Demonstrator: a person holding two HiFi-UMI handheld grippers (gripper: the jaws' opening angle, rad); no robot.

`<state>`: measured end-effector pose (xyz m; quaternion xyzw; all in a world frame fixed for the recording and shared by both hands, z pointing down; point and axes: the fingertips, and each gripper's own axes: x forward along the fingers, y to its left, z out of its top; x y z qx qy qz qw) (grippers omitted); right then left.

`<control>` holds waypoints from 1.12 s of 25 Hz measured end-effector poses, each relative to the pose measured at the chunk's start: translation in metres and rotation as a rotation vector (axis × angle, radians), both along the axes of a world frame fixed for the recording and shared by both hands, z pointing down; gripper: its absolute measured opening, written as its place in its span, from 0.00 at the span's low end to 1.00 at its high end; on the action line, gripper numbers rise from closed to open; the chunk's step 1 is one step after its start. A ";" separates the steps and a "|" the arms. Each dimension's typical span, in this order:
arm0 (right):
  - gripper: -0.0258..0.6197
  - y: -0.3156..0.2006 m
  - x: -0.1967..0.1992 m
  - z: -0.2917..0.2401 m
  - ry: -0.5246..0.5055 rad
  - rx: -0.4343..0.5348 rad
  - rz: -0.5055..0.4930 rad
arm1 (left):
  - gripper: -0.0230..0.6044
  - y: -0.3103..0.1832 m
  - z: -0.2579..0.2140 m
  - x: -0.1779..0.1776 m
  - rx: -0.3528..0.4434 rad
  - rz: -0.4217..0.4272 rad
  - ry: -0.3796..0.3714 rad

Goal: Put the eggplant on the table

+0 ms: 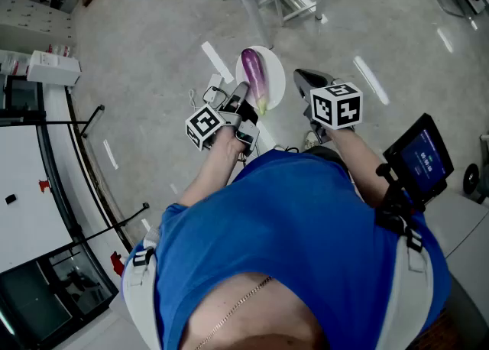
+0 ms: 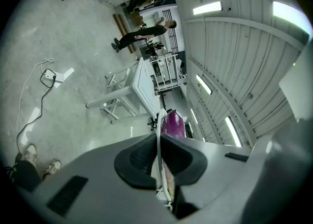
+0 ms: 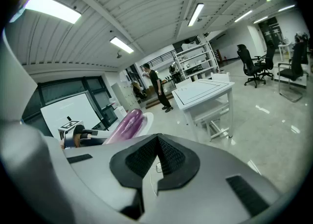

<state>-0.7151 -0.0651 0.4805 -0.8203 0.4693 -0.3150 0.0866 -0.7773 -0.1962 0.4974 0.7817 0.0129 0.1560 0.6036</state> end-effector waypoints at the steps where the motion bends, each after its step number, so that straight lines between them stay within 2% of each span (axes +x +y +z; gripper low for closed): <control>1: 0.04 -0.001 0.001 0.000 0.001 0.000 -0.001 | 0.08 0.000 0.000 0.001 0.002 0.000 0.001; 10: 0.04 -0.001 0.003 -0.002 0.000 0.019 0.004 | 0.08 0.002 -0.001 0.007 -0.003 0.008 0.001; 16: 0.04 -0.005 -0.025 -0.012 0.003 0.021 0.040 | 0.08 -0.006 -0.008 -0.016 -0.011 0.029 0.008; 28: 0.04 0.006 -0.010 -0.012 0.005 0.078 0.095 | 0.08 0.006 0.003 0.013 0.019 0.088 0.003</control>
